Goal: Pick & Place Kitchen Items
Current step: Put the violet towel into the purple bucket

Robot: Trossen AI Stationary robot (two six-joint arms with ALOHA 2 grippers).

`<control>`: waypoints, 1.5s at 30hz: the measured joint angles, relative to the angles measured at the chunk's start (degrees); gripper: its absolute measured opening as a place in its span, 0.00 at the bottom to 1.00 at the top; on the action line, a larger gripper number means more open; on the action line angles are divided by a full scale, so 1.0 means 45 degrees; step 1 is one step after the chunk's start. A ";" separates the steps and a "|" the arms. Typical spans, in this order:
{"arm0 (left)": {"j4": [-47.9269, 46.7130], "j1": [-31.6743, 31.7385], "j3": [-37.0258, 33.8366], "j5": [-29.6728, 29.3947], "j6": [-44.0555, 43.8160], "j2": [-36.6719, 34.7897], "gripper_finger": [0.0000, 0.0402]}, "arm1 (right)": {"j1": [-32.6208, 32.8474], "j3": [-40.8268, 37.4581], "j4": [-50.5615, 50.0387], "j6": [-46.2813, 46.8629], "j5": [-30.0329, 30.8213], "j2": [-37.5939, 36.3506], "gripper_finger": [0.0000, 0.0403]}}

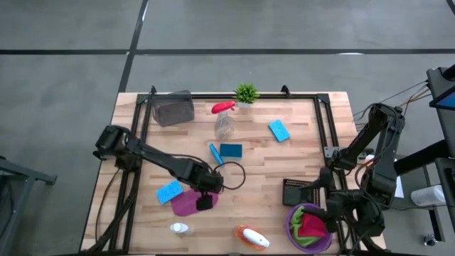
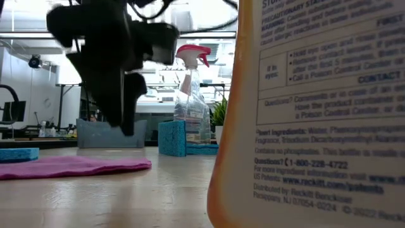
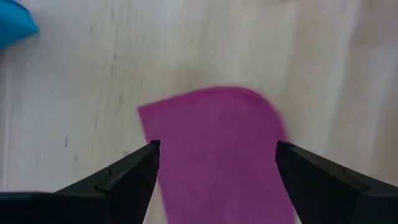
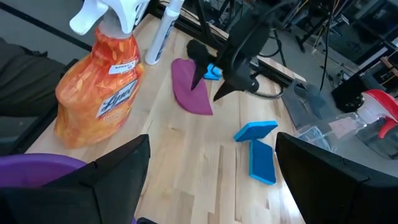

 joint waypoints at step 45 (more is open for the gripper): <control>-0.0622 -0.0218 -0.0039 -0.1813 -0.0588 -0.0475 0.01 | -0.0005 -0.0029 0.0010 0.0071 -0.0023 -0.0010 0.85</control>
